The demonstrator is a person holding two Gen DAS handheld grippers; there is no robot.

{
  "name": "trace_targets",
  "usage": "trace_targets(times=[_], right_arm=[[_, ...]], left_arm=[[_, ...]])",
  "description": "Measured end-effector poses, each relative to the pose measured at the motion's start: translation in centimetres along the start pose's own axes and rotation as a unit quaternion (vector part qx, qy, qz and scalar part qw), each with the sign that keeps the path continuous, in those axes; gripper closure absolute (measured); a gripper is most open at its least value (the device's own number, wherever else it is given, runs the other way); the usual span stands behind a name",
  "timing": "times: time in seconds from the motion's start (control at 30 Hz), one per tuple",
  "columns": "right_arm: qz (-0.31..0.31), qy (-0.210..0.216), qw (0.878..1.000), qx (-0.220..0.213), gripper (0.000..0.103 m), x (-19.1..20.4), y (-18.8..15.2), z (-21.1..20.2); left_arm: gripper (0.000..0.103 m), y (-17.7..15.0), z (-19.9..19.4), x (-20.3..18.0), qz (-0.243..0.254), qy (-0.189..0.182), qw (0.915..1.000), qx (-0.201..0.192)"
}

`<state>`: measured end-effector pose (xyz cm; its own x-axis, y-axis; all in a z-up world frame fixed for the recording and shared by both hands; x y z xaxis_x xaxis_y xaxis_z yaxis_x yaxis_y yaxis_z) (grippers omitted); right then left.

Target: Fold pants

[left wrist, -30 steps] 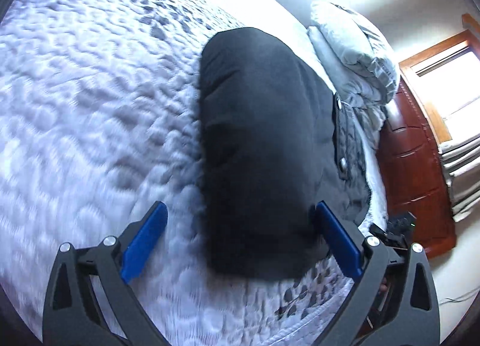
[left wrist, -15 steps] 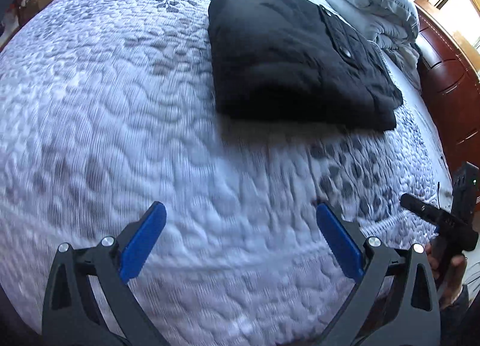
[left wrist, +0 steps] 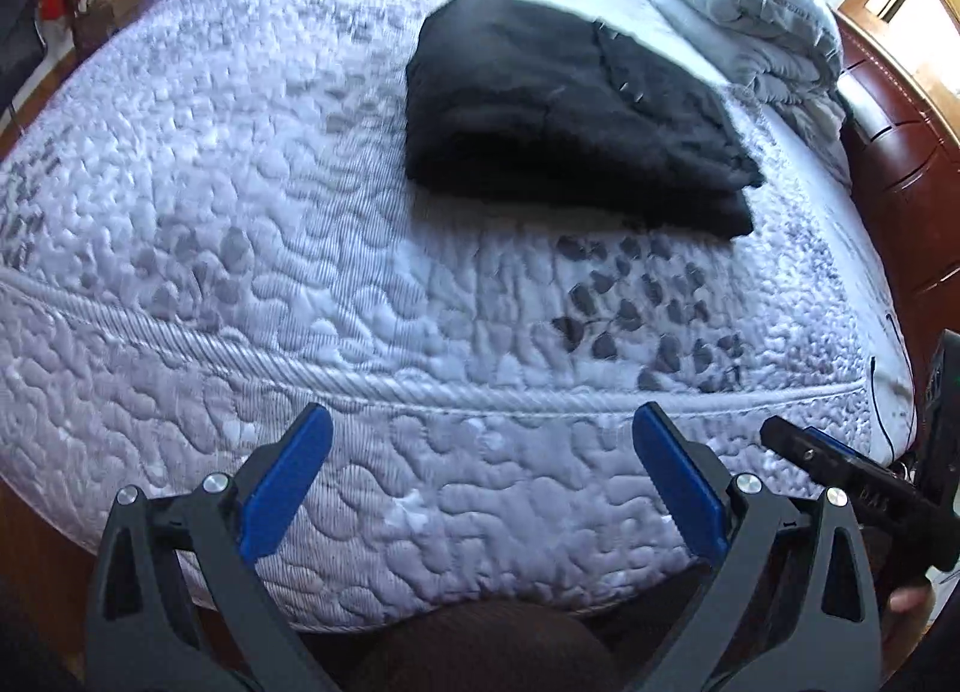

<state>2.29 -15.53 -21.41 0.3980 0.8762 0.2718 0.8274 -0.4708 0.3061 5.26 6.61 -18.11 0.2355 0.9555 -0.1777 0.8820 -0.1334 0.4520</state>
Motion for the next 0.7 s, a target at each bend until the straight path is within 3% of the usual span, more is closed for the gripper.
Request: trace_targets(times=[0.17, 0.33, 0.5, 0.7], right_arm=[[-0.035, -0.018, 0.998, -0.047, 0.004, 1.8, 0.6, -3.6], [-0.044, -0.008, 0.996, -0.081, 0.004, 3.2, 1.0, -7.2], [-0.051, -0.002, 0.994, -0.101, 0.004, 4.3, 1.0, -9.8], [-0.064, -0.009, 0.991, -0.117, 0.004, 5.4, 0.7, -11.9]], left_arm=[[0.003, 1.4, -3.7, -1.6, 0.022, 0.013, 0.9988, -0.042], [0.003, 2.5, -7.6, -2.6, 0.030, 0.021, 0.9957, -0.085], [0.003, 2.9, -10.2, -2.9, 0.036, 0.023, 0.9934, -0.106], [0.003, 2.9, -12.2, -3.0, 0.059, 0.052, 0.9896, -0.120]])
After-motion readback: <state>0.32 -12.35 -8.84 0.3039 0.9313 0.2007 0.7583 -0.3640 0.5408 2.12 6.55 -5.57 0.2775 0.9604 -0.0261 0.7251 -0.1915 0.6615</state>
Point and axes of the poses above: each gripper's, at about its wrist camera, not at the fingertips, and z roughly the way its jaws point, x to its left, y to its top, the point moved 4 cm from there along z, roughly the way its jaws point, and after that the axes turned 10 degrees about z, right-handed, at the moved point
